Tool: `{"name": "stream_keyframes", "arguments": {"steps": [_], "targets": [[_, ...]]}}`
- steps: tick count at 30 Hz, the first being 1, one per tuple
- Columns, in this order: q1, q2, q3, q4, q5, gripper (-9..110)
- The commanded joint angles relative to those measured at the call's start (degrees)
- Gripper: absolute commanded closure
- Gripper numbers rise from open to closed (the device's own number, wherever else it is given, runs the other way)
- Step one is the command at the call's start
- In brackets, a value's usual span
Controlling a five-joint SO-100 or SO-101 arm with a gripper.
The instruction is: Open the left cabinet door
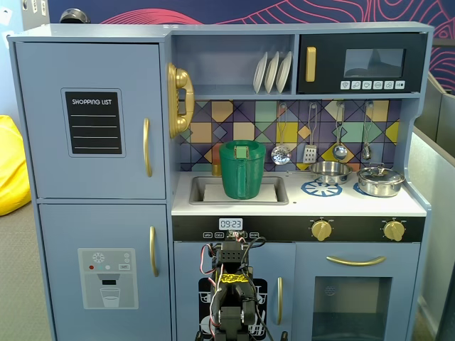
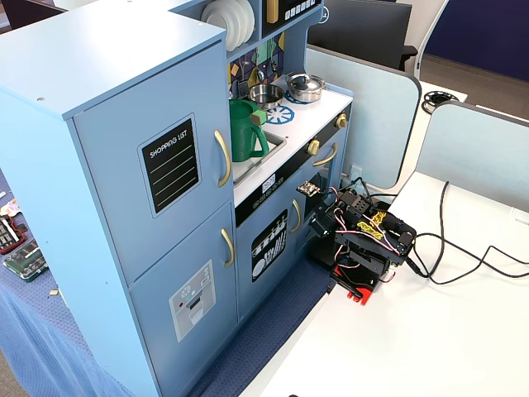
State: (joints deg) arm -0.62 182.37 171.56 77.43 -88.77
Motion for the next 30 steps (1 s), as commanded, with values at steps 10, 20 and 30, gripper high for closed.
{"name": "stream_keyframes", "arguments": {"steps": [10,20,30], "targets": [[6.1,-0.3,0.2,10.4,1.9,101],[0.0,-0.3,0.2,2.9,-0.2,101],[-11.2,-0.4,-1.8,-24.3,4.1,101]]}}
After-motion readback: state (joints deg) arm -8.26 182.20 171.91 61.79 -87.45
